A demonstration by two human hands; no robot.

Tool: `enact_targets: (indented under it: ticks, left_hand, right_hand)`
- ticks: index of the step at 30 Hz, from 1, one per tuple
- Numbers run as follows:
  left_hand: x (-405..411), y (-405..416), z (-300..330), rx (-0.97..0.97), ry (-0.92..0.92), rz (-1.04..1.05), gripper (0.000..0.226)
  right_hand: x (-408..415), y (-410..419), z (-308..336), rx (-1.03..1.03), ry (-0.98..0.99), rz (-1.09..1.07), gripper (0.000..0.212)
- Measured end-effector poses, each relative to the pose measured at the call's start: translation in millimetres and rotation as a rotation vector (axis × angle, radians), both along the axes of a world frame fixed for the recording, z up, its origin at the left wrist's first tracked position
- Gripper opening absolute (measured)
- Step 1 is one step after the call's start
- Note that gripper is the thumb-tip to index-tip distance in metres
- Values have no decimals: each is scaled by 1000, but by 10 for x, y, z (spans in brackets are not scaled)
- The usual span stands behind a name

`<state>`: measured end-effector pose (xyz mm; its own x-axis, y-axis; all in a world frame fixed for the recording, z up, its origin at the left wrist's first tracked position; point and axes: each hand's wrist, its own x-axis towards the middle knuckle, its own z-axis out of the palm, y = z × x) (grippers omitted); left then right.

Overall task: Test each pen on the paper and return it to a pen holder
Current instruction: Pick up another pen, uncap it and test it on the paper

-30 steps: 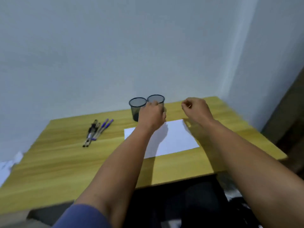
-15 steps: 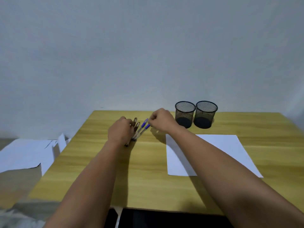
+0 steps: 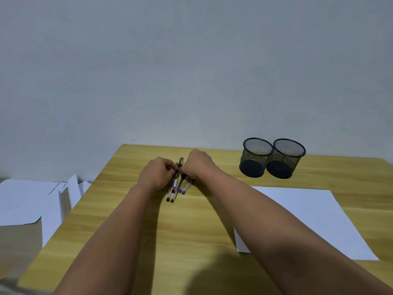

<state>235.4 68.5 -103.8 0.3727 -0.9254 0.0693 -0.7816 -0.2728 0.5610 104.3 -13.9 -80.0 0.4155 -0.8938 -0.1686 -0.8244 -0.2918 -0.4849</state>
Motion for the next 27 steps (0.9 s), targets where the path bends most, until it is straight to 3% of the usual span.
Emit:
enact_targets:
  ticks: [6, 11, 16, 21, 27]
  left_hand:
    - [-10, 44, 2, -9, 36, -27, 22]
    - [-63, 107, -10, -16, 14, -20, 19]
    - [-61, 125, -12, -18, 10, 2, 20]
    - [-89, 167, 21, -51, 19, 26, 17]
    - [-303, 209, 273, -239, 49, 31, 32]
  right_hand:
    - [11, 45, 9, 51, -38, -58, 43]
    - [14, 98, 61, 69, -19, -33, 27]
    - [26, 143, 46, 85, -14, -2, 25]
    - [-162, 155, 228, 158, -179, -23, 37]
    - [-664, 232, 594, 422, -608, -133, 17]
